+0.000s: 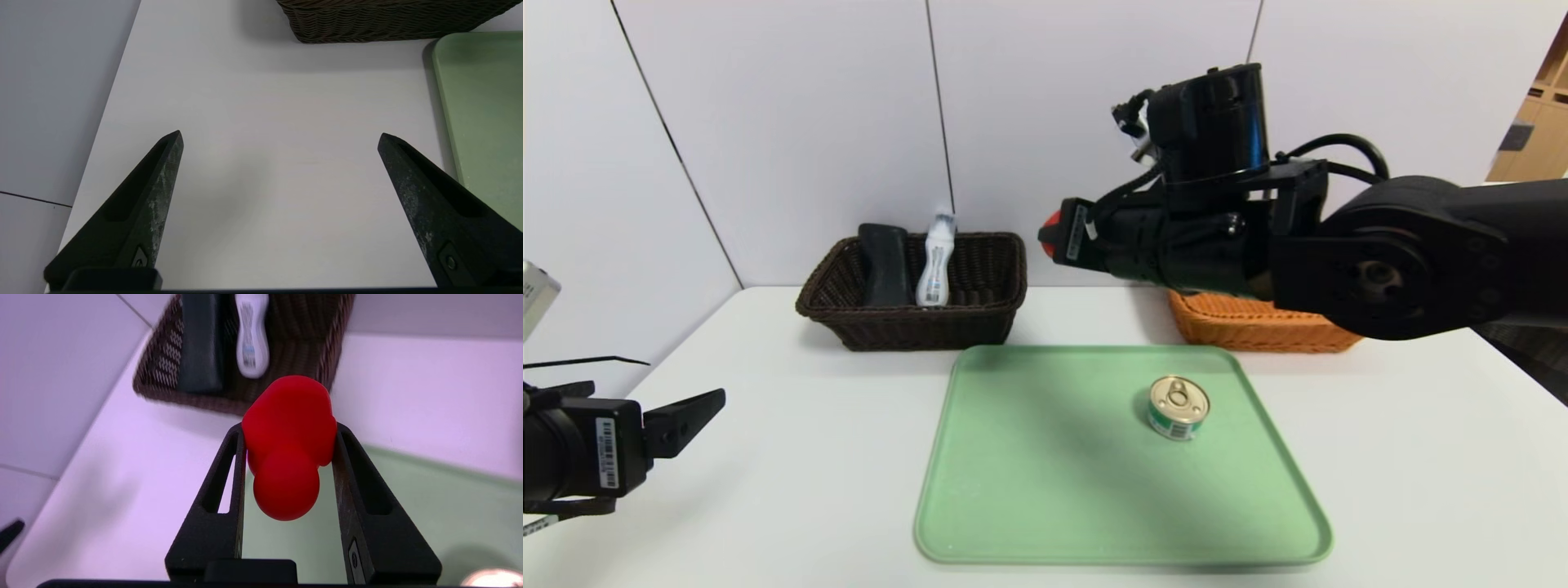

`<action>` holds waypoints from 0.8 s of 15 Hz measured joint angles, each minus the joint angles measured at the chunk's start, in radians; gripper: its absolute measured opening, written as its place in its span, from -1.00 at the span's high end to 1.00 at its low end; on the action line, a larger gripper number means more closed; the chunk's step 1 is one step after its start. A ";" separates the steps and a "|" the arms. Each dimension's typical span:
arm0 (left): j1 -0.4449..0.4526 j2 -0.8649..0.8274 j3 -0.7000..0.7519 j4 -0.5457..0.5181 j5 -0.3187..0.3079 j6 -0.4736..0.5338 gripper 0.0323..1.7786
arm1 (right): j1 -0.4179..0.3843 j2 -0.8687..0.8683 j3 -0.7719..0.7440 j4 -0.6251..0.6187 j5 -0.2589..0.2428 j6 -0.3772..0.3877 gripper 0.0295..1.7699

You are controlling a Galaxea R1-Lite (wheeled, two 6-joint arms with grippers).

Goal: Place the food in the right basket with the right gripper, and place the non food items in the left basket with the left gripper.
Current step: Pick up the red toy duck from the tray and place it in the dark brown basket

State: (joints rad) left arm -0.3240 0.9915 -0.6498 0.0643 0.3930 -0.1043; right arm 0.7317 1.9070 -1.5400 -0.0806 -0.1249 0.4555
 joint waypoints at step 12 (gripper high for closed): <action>0.035 -0.014 -0.001 -0.004 -0.015 0.007 -0.90 | -0.003 0.430 -0.386 -0.262 0.036 -0.007 0.35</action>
State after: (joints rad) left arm -0.2891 0.9770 -0.6513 0.0606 0.3781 -0.0974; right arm 0.7283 2.3370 -1.9262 -0.3423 -0.0885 0.4483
